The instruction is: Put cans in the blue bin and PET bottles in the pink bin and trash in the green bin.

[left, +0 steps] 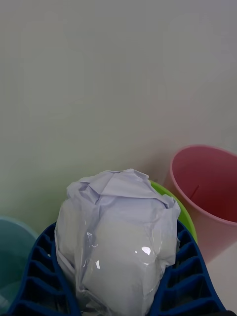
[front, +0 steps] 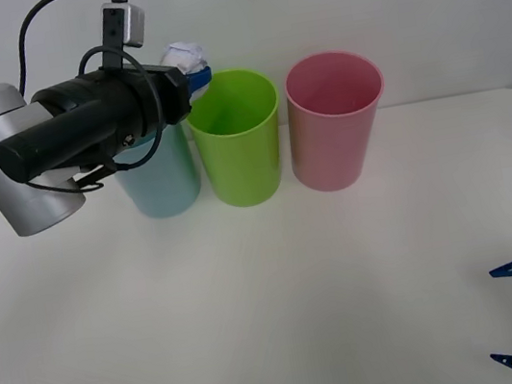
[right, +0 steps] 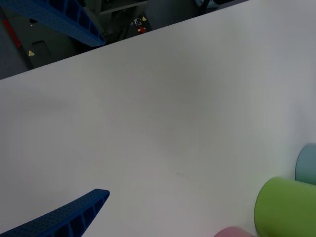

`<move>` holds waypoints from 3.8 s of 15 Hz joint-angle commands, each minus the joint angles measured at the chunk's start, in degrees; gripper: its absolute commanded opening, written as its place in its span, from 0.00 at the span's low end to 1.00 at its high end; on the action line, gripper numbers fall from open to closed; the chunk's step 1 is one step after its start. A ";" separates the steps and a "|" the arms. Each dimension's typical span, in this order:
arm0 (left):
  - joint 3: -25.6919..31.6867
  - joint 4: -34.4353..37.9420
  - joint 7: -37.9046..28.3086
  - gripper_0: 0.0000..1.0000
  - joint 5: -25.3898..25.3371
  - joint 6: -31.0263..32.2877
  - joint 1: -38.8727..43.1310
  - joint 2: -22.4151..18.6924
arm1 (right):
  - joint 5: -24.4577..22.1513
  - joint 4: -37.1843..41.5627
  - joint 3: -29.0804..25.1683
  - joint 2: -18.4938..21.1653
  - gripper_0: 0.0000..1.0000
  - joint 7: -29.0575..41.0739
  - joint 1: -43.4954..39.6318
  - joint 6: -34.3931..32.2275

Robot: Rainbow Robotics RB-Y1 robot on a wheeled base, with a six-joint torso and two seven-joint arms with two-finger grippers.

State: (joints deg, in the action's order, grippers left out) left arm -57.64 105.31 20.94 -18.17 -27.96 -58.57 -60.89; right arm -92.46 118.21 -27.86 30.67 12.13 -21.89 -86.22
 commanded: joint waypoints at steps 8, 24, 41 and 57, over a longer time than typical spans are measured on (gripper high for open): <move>-7.58 -10.82 1.82 0.00 -11.10 -6.49 -10.69 8.33 | 0.00 0.00 0.00 0.00 1.00 0.00 0.00 0.00; -11.44 -16.71 2.52 0.00 -20.77 -10.18 -15.87 11.32 | 0.00 0.00 0.00 0.00 1.00 0.00 0.00 0.00; -11.18 -17.06 0.59 1.00 -19.54 -7.72 -17.01 11.32 | 0.00 0.00 0.00 0.00 1.00 0.00 0.00 0.00; -4.59 -7.84 5.77 1.00 -23.40 25.33 -9.02 -6.87 | 0.00 0.00 0.00 0.00 1.00 0.00 0.00 0.00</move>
State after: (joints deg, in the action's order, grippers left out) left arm -64.29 96.81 25.78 -42.13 -4.00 -69.62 -67.08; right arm -92.46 118.21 -27.86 30.67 12.13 -21.88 -86.22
